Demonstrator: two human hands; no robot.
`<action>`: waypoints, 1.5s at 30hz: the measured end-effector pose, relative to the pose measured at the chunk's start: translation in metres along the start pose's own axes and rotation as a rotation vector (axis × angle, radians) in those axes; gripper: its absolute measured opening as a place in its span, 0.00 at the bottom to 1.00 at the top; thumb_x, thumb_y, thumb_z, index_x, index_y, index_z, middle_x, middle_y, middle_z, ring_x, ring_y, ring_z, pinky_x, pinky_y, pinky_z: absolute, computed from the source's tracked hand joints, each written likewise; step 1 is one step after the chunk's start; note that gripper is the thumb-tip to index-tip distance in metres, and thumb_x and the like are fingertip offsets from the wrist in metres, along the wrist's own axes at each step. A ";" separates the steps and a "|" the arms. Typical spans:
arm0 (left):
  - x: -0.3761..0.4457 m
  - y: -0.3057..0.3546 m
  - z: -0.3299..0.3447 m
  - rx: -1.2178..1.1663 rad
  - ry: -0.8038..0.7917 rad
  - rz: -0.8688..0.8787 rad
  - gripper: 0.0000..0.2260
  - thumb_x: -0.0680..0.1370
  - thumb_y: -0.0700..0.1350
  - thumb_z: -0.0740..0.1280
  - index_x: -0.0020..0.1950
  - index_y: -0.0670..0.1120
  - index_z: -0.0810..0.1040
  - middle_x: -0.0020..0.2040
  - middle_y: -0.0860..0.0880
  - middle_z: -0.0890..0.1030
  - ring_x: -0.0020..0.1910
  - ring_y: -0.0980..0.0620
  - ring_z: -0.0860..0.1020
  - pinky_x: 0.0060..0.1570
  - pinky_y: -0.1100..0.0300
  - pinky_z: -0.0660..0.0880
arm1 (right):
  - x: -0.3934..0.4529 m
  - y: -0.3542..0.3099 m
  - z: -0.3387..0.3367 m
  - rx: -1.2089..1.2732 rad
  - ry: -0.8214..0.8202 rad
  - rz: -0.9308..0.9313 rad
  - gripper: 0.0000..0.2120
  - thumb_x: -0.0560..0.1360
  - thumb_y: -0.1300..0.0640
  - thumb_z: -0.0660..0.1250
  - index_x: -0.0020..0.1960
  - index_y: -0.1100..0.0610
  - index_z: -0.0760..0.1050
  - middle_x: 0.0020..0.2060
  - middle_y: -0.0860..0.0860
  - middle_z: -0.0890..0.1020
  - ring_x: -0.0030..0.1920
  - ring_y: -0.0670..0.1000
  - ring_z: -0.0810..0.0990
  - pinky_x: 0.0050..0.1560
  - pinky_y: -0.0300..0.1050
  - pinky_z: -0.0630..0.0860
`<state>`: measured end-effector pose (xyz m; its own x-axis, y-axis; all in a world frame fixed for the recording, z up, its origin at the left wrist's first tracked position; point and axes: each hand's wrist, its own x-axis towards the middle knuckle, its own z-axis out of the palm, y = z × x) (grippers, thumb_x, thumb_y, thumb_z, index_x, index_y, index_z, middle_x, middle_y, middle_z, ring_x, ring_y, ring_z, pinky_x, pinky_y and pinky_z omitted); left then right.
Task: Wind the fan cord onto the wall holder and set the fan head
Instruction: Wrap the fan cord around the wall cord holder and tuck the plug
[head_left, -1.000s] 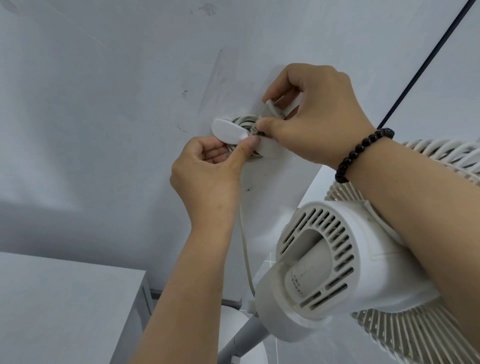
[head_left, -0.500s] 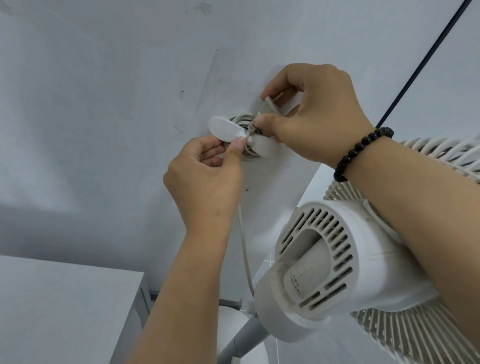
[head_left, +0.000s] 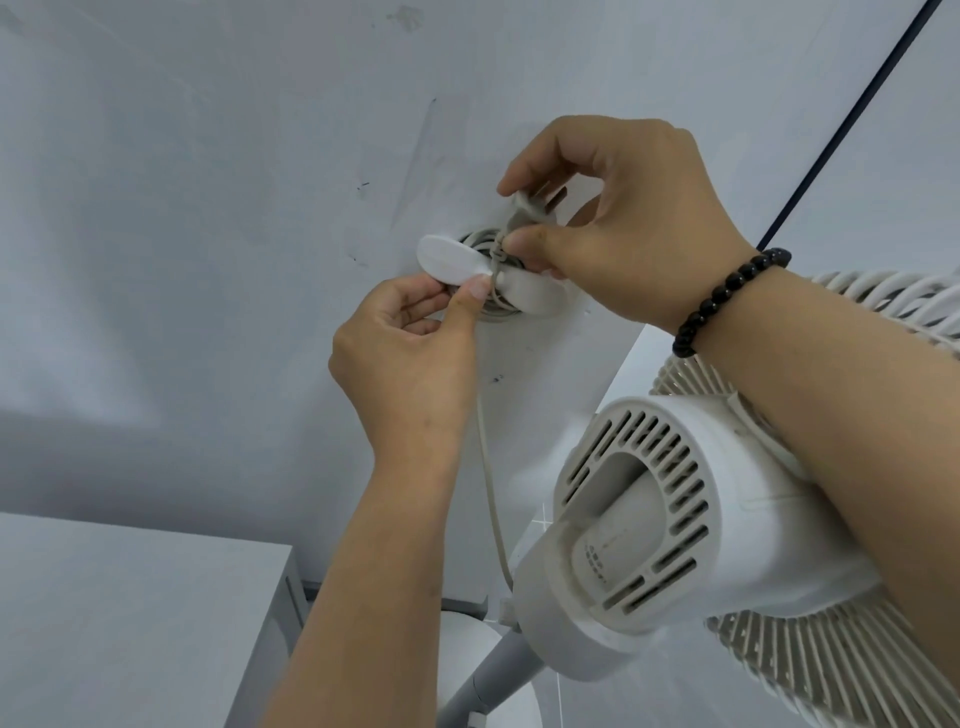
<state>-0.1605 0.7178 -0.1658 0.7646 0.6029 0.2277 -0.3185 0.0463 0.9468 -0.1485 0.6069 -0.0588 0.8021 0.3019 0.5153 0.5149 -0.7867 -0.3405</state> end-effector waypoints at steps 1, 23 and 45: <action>0.000 0.000 0.000 -0.007 -0.003 0.000 0.09 0.68 0.48 0.79 0.38 0.56 0.79 0.36 0.58 0.83 0.34 0.63 0.81 0.41 0.66 0.78 | 0.000 0.000 0.000 0.004 -0.003 -0.002 0.11 0.66 0.57 0.75 0.47 0.51 0.80 0.41 0.41 0.81 0.35 0.31 0.78 0.46 0.35 0.76; -0.010 -0.020 0.001 0.315 0.073 0.708 0.05 0.73 0.38 0.73 0.47 0.39 0.81 0.43 0.45 0.73 0.39 0.47 0.74 0.39 0.54 0.75 | 0.004 -0.003 0.003 -0.038 -0.035 0.080 0.11 0.65 0.53 0.76 0.47 0.46 0.80 0.36 0.38 0.77 0.31 0.37 0.74 0.42 0.33 0.76; -0.011 0.011 0.002 0.711 -0.059 0.647 0.07 0.72 0.34 0.71 0.46 0.44 0.80 0.44 0.44 0.77 0.39 0.43 0.76 0.34 0.50 0.71 | 0.003 -0.005 0.004 -0.064 -0.034 0.060 0.10 0.66 0.54 0.74 0.47 0.48 0.80 0.38 0.40 0.78 0.37 0.40 0.77 0.45 0.38 0.78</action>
<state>-0.1713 0.7097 -0.1574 0.5928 0.3007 0.7471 -0.2894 -0.7862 0.5461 -0.1474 0.6134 -0.0585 0.8411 0.2707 0.4682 0.4464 -0.8363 -0.3182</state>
